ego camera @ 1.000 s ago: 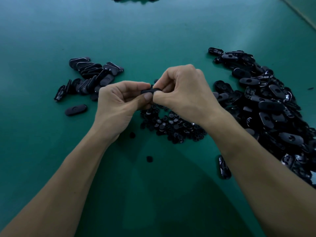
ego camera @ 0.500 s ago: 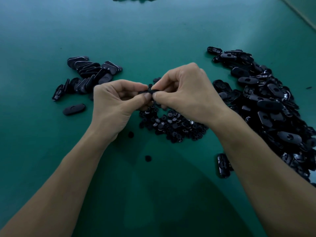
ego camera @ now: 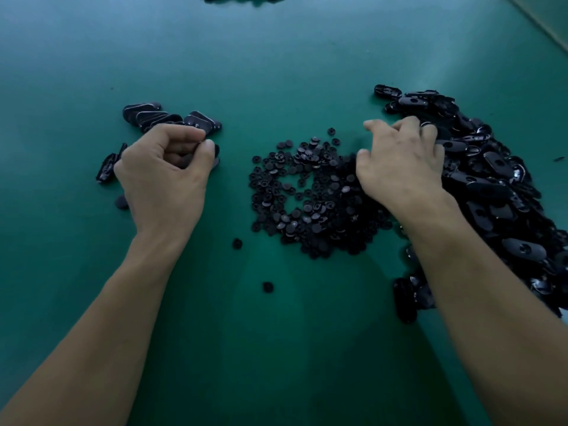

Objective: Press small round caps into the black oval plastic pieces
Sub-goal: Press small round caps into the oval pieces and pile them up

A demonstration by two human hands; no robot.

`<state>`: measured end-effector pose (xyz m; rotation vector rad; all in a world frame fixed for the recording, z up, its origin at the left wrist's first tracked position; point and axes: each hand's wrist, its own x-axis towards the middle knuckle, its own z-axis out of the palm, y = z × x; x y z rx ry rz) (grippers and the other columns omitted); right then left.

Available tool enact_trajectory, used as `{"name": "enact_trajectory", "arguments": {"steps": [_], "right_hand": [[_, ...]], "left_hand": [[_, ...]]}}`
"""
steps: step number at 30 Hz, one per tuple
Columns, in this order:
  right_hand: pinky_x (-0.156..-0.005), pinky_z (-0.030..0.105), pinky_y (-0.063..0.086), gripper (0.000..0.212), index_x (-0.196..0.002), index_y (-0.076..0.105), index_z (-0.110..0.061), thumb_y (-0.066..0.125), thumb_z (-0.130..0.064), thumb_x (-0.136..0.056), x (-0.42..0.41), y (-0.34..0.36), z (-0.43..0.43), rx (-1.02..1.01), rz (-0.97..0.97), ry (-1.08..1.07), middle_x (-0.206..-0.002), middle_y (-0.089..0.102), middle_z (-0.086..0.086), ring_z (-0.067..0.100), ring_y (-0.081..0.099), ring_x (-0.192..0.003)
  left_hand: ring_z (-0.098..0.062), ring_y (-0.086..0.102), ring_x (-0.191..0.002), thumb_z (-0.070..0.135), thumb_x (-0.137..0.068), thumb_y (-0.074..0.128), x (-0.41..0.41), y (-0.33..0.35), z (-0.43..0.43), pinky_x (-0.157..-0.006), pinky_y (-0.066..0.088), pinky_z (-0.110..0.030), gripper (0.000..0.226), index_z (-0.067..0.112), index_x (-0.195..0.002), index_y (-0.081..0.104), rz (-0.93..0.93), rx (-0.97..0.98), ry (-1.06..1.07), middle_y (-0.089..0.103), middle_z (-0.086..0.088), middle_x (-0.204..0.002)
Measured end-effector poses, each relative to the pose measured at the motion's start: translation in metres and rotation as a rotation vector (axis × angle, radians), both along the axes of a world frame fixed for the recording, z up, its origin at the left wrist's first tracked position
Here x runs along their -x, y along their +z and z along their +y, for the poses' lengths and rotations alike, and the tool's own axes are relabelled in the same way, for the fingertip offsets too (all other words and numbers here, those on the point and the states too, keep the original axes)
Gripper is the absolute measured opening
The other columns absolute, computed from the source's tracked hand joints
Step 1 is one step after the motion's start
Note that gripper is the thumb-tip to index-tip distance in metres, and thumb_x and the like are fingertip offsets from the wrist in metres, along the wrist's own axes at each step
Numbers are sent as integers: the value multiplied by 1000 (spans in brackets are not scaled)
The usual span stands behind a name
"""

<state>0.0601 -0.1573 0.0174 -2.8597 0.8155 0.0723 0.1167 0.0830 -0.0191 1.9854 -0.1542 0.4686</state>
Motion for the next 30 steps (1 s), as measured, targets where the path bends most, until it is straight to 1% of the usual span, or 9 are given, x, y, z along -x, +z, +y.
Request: {"name": "enact_trajectory", "arguments": {"steps": [3,6,9,14,19,21,23,26,30], "right_hand": [[-106,48,34,38,-138,52,-19,43,-31,-103,-1,-3,-3,23,16,-9,-140,42,17,38,35,-130],[-102,47,40,33,-131,60,-18,49,-30,-102,-2,-2,-6,16,-55,5,-135,50,16,37,42,-127],[-102,48,46,32,-125,65,-17,57,-35,-99,-1,-1,-6,-33,-143,4,-129,56,14,35,51,-122],[-97,48,47,40,-119,63,-12,60,-45,-96,3,-3,-6,-81,-176,-9,-124,56,14,34,52,-118],[-92,45,54,16,-102,73,-16,66,-29,-95,0,-1,-7,-132,-181,-8,-107,69,9,29,62,-104],[-91,45,54,11,-98,73,-17,66,-26,-95,0,0,-6,-154,-179,-22,-102,69,7,28,63,-99],[-91,45,54,11,-98,71,-18,65,-27,-95,-1,-1,-6,-161,-190,-22,-104,68,7,27,62,-101],[-96,46,48,23,-112,68,-16,54,-30,-101,-1,-3,-9,-95,-211,-16,-122,58,13,32,53,-114],[-101,48,40,29,-128,60,-19,48,-20,-102,0,-4,-15,-4,-105,-56,-135,46,17,39,43,-124]], "left_hand": [[4,65,-71,31,-84,73,-2,0,3,-74,57,-21,9,29,-93,71,36,-79,27,66,22,-80],[-9,67,-76,36,-84,73,-1,-3,4,-79,58,-35,10,30,-92,72,52,-176,49,67,15,-79],[-22,64,-91,38,-83,74,-2,-5,6,-85,53,-36,16,30,-96,71,59,-269,85,63,9,-93],[-16,58,-95,28,-83,73,-3,-7,5,-88,49,-31,22,26,-105,67,67,-287,96,53,6,-104],[-12,56,-90,29,-85,69,-1,-6,2,-91,50,-38,18,25,-102,67,41,-241,91,54,6,-101],[-17,58,-90,32,-85,67,0,-4,1,-91,50,-43,17,24,-100,68,18,-223,81,54,7,-97],[-21,59,-90,33,-86,65,2,-3,0,-89,50,-43,16,23,-98,69,-7,-229,69,57,7,-93],[-22,60,-88,32,-87,65,4,-2,-1,-86,49,-39,13,22,-94,70,-35,-246,47,60,8,-87],[-23,60,-85,30,-87,67,4,-3,-2,-84,51,-41,10,22,-91,70,-44,-240,25,61,9,-84]]}}
